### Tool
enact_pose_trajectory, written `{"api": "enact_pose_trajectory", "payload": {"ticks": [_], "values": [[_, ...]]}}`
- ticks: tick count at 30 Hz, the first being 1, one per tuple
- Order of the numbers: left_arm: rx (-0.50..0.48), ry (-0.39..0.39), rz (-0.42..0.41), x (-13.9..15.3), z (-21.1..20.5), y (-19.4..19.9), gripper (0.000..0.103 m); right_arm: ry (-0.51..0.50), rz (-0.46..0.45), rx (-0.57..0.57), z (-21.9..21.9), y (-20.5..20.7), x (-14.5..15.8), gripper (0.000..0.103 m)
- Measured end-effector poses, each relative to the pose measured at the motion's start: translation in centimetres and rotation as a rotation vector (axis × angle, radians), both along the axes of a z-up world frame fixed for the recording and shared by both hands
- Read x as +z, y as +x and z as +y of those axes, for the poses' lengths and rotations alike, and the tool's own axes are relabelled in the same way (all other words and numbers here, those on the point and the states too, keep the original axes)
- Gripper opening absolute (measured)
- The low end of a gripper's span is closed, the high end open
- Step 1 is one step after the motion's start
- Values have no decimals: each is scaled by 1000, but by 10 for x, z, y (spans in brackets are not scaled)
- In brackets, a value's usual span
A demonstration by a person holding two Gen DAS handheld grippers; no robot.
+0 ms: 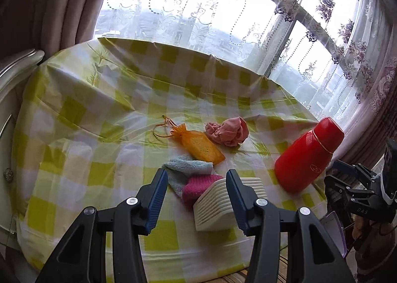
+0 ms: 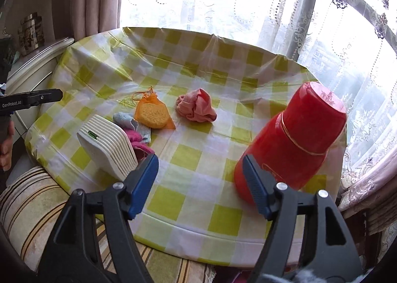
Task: Organize soft objects
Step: 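Grasp the salmon-pink cloth with the right tool while the left tool grasps the orange sponge bag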
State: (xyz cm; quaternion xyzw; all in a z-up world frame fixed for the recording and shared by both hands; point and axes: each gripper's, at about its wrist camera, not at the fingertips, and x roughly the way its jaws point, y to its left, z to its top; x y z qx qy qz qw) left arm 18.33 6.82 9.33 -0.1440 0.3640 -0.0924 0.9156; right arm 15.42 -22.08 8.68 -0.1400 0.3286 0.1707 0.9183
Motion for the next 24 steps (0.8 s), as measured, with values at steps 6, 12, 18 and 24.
{"api": "enact_pose_trajectory", "payload": {"ticks": [6, 12, 18, 24], "values": [[16, -37, 36, -3, 16, 46, 50, 15, -21, 37, 23, 48, 14, 81], [35, -111, 87, -20, 28, 96, 50, 13, 24, 77, 41, 94, 0, 82], [21, -200, 160, -57, 34, 140, 50, 47, 58, 71, 56, 136, -20, 84], [-68, -299, 234, -92, 23, 177, 50, 7, 87, 79, 67, 172, -52, 84]]}}
